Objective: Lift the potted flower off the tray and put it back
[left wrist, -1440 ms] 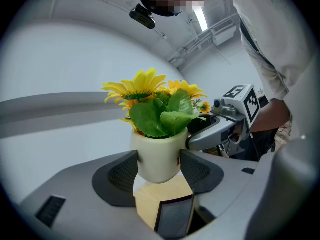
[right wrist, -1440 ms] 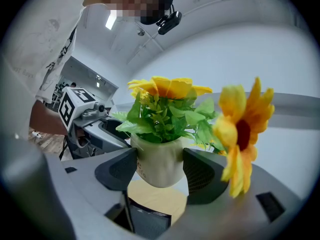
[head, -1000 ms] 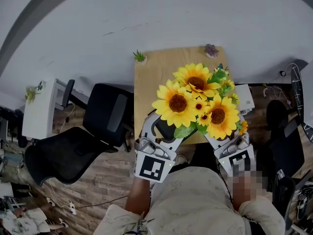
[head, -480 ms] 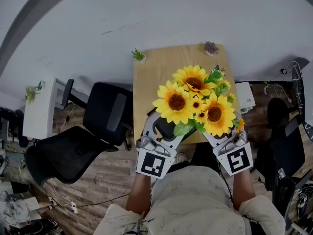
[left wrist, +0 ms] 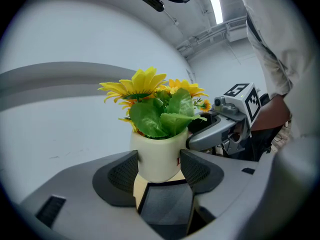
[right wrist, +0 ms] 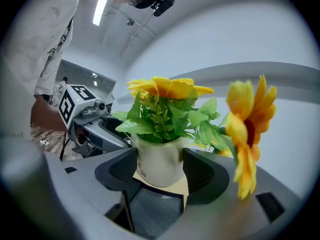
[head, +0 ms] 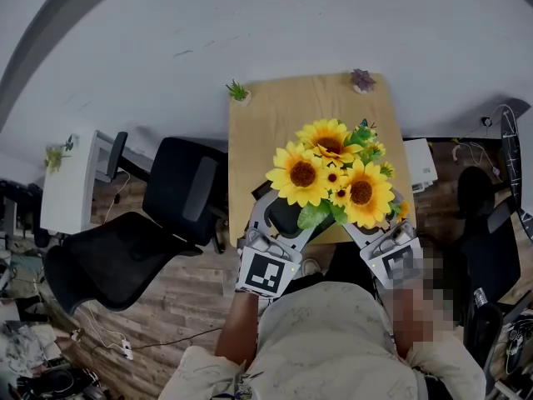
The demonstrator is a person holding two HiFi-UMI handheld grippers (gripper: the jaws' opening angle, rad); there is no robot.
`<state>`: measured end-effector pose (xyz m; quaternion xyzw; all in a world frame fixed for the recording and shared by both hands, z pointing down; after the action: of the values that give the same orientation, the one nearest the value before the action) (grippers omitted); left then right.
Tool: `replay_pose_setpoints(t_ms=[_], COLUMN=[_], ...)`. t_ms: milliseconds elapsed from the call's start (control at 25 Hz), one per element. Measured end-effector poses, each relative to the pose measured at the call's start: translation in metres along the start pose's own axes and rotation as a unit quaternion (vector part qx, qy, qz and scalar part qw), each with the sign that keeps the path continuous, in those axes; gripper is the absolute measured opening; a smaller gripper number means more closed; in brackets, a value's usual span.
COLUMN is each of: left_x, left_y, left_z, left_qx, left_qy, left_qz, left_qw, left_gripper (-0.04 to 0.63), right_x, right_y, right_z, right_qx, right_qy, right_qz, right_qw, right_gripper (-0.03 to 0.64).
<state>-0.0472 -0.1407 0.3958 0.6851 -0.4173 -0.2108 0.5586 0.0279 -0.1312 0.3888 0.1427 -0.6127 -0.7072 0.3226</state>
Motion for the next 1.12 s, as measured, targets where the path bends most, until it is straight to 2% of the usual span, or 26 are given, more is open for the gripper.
replay_pose_setpoints(t_ms=[280, 880, 1120], left_x=[0.006, 0.017, 0.016], left_y=[0.025, 0.094, 0.114], left_z=[-0.006, -0.030, -0.039], left_qx=[0.012, -0.011, -0.022], left_qy=[0.009, 0.022, 0.029], left_qz=[0.022, 0.097, 0.114], left_qw=[0.9996, 0.9950, 0.9928], left_gripper=[0.262, 0.262, 0.262], right_x=[0.007, 0.020, 0.022], right_y=[0.026, 0.090, 0.110], right_z=[0.004, 0.017, 0.025], right_qx=[0.022, 0.066, 0.079], right_qy=[-0.010, -0.025, -0.033], right_qz=[0.020, 0.061, 0.081], right_qw=[1.000, 0.996, 0.993], right_gripper=[0.305, 0.302, 0.301])
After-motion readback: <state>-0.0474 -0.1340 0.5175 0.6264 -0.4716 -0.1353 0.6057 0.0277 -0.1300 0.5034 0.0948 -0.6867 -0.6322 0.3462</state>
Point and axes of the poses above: the fingertips, and each gripper's own axes: x forward along the fingers, z to its left, y out of its underside, the point moved 1 cm from there along -x, backward along the fingers, and after that the axes turned 9 degrees about -y, right-handed, at the moved point
